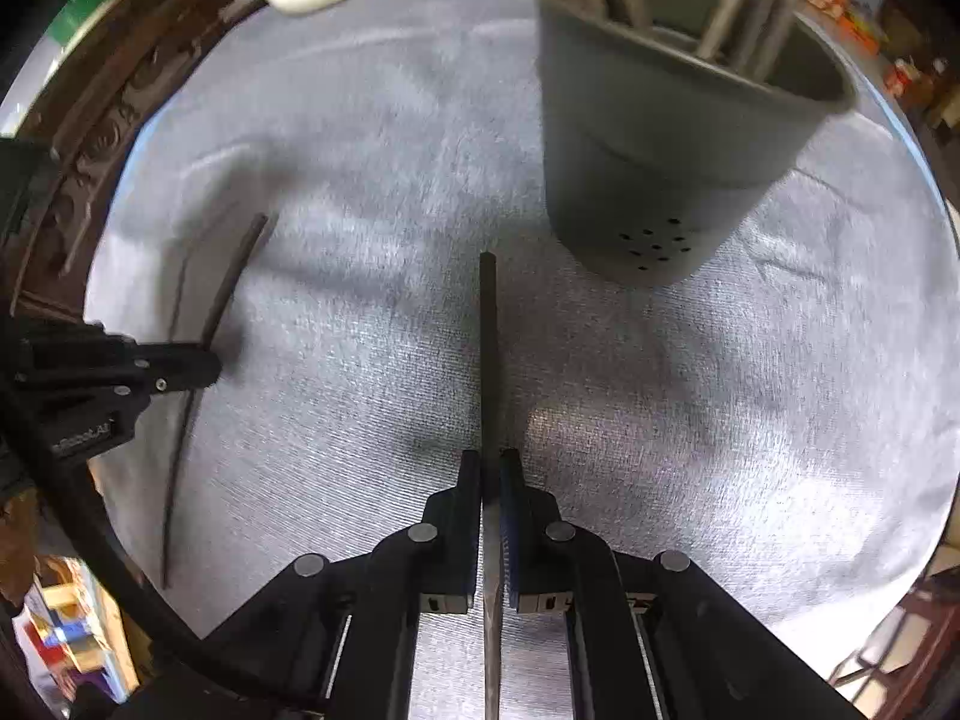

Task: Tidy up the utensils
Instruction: 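Lift both held chopsticks upright and carry them toward the grey cup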

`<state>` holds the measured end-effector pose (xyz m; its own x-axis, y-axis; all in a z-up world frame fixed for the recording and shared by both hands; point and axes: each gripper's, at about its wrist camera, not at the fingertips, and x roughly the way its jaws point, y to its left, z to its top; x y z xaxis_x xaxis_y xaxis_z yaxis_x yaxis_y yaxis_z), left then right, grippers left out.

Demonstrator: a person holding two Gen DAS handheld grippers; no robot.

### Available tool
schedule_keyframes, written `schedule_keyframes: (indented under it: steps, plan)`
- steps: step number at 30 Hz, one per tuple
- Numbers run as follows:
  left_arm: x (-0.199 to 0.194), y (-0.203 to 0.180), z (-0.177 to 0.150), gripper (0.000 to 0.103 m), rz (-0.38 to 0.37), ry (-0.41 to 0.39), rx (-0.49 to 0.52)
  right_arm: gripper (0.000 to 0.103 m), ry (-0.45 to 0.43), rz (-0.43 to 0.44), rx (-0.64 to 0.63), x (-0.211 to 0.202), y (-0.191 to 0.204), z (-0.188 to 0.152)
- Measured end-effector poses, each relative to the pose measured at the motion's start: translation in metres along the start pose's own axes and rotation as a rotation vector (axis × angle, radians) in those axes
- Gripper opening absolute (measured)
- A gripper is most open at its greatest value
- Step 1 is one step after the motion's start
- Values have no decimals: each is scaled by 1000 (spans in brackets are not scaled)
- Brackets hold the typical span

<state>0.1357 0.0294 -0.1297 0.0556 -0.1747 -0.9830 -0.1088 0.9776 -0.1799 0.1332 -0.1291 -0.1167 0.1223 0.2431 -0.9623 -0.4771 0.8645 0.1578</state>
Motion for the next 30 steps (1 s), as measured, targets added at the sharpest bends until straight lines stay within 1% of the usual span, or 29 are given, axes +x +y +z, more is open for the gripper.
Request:
schedule_keyframes:
  steps: [2, 4, 5, 10, 15, 18, 20, 21, 22, 23, 25, 26, 27, 29, 30]
  plan:
    - [-7, 9, -6, 6, -46, -34, -31, 6, -48, 28, 11, -12, -2, -6]
    - [-16, 17, -11, 6, -79, -70, -53, 6, -117, 63, 21, -29, -1, -12]
    - [-22, 22, -16, 6, -91, -101, -69, 6, -160, 76, 28, -39, -1, -17]
    - [-42, 39, -32, 6, -144, -201, -129, 6, -301, 138, 113, -68, -18, -38]
    - [-72, 50, -44, 6, -180, -325, -177, 6, -405, 187, 194, -83, -29, -46]
    - [-86, 52, -48, 6, -156, -408, -195, 6, -484, 193, 235, -95, -35, -52]
    - [-94, 52, -52, 6, -158, -478, -215, 6, -554, 187, 260, -107, -37, -56]
    - [-100, 52, -55, 6, -151, -533, -225, 6, -588, 175, 264, -109, -35, -56]
    - [-104, 52, -56, 6, -148, -562, -229, 6, -633, 161, 269, -115, -35, -60]
    - [-110, 50, -61, 6, -139, -622, -236, 6, -686, 138, 282, -119, -34, -64]
    - [-117, 46, -68, 6, -106, -703, -241, 6, -772, 96, 304, -127, -34, -72]
    - [-118, 44, -71, 6, -93, -727, -241, 6, -820, 82, 329, -129, -35, -77]
    - [-120, 41, -74, 6, -74, -765, -235, 6, -843, 76, 344, -131, -36, -79]
    - [-125, 36, -79, 6, -41, -831, -221, 6, -907, 28, 361, -134, -36, -83]
    - [-128, 33, -82, 6, -20, -876, -213, 6, -919, 10, 360, -135, -35, -82]
